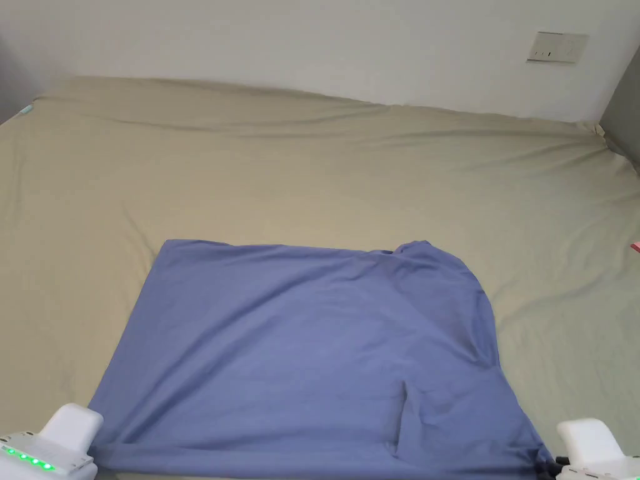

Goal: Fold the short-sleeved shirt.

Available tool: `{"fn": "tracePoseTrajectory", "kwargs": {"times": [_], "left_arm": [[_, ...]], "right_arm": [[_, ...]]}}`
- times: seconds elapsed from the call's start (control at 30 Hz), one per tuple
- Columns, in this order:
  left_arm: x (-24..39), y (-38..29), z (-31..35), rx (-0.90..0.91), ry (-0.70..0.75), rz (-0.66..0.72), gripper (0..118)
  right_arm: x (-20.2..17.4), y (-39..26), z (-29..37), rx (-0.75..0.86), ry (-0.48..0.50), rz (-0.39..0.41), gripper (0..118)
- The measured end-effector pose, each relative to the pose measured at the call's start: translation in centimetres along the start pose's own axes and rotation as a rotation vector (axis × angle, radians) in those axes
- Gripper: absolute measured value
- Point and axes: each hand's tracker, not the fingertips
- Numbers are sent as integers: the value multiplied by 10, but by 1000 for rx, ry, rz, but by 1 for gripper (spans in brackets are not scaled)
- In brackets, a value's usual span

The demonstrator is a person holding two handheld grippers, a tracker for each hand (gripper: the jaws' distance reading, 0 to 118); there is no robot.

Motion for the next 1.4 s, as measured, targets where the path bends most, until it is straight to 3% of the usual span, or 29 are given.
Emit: {"fn": "tracePoseTrajectory", "kwargs": {"times": [0.1,0.37,0.6,0.63,0.67,0.7,0.73,0.77,0.8,0.9,1.1,1.23,1.27,1.4], "left_arm": [[-3,-10,0,-46,-11,-27,0],[0,-16,-3,-120,-63,-69,0],[5,-14,-8,-121,-58,-79,3],[4,-12,-7,-116,-56,-79,9],[4,-10,-4,-115,-64,-77,19],[-1,-7,-1,-115,-99,-63,52],[-6,-2,5,-93,-108,-16,86],[-10,3,11,-58,-109,33,111],[-15,10,20,-1,-125,81,117],[-29,39,65,213,-161,181,112],[-20,88,187,770,-73,403,112],[11,105,248,988,114,380,107],[19,107,257,1014,154,362,100],[48,108,275,1065,189,327,30]], "right_arm": [[2,-12,4,-73,19,-23,3],[-13,-26,-24,-260,-4,15,3],[-21,-38,-42,-299,-6,-21,5],[-23,-36,-42,-297,-10,-16,12],[-25,-32,-38,-289,-30,7,27],[-26,-28,-31,-270,-48,23,70],[-25,-23,-27,-248,-72,32,100],[-21,-16,-20,-223,-81,28,113],[-17,-6,-6,-156,-69,-11,113],[-13,34,44,91,-58,-87,113],[-58,91,166,658,-118,-61,113],[-102,106,214,840,-179,-26,113],[-109,109,216,864,-184,-12,112],[-137,105,228,929,-182,31,101]]}}
